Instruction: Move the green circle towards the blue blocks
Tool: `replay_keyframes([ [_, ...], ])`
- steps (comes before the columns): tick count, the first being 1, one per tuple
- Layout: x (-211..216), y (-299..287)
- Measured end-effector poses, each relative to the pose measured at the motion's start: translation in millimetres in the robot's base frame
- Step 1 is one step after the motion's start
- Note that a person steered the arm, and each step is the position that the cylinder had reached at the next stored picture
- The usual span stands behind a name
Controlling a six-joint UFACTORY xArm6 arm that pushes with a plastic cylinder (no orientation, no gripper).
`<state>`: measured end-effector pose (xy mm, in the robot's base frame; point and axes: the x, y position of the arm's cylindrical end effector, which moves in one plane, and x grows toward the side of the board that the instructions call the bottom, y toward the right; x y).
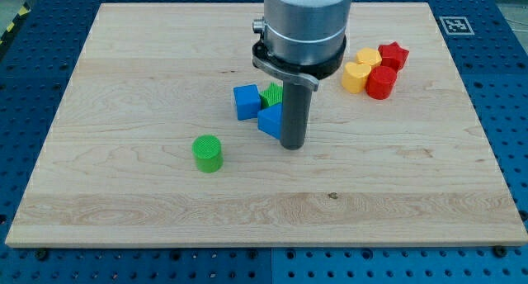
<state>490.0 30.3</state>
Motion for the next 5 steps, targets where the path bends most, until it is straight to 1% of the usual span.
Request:
replay_keyframes([
  [1, -10.8, -3.8],
  [2, -2.4, -3.8],
  [3, 53.5, -3.4],
  [4, 80.4, -10.2],
  [5, 80.7, -52.3],
])
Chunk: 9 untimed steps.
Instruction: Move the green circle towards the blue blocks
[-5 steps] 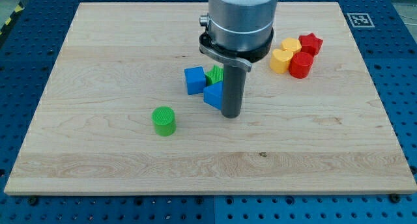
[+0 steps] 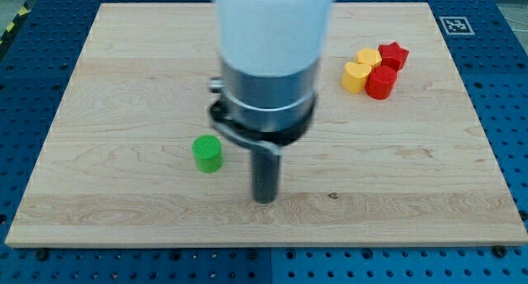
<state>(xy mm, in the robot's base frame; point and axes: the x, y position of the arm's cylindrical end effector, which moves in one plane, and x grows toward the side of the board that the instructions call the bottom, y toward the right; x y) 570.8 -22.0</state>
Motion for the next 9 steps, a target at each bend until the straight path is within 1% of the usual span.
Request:
replay_keyframes([
  [1, 0.0, -57.2],
  [2, -0.2, -99.6],
  [3, -0.5, -103.2],
  [5, -68.8, -88.3],
  [6, -95.3, -88.3],
  [7, -104.1, -89.4],
  [8, -81.4, -131.7],
  [9, -68.7, -187.3],
])
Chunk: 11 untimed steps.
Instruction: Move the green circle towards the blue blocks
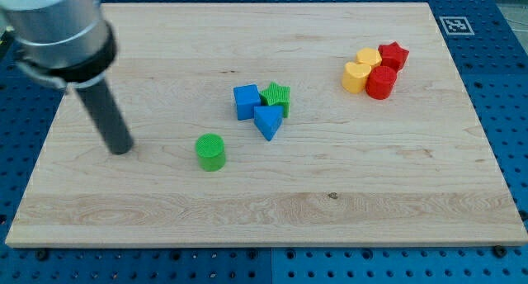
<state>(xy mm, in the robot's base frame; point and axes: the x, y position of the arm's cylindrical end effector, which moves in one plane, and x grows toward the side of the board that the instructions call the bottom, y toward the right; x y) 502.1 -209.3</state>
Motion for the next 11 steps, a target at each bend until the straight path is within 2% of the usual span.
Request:
replay_keyframes([
  [1, 0.6, -3.7],
  [2, 31.0, -1.3],
  [3, 55.8, 24.6],
  [4, 58.9, 35.4],
  [5, 56.8, 41.2],
  [7, 38.3, 94.6],
  [9, 38.2, 98.6],
  [11, -7.0, 103.1],
])
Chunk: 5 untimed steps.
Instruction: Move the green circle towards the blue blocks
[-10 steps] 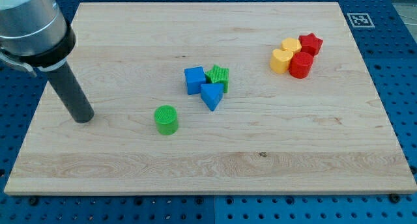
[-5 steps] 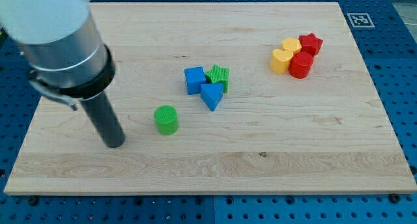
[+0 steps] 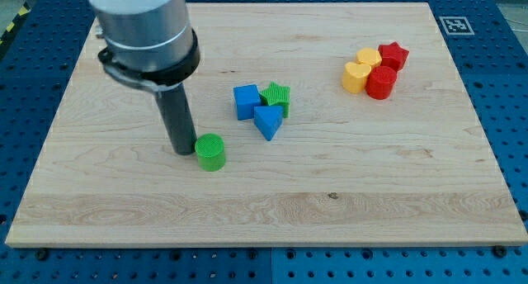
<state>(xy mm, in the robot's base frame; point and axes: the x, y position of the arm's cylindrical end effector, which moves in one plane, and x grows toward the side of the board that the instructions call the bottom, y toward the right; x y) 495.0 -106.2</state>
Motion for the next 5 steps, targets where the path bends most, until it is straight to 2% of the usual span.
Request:
replay_keyframes([
  [1, -16.0, 6.7],
  [2, -4.6, -9.6],
  [3, 18.6, -55.3],
  [4, 18.7, -60.1],
  [5, 28.0, -27.1],
])
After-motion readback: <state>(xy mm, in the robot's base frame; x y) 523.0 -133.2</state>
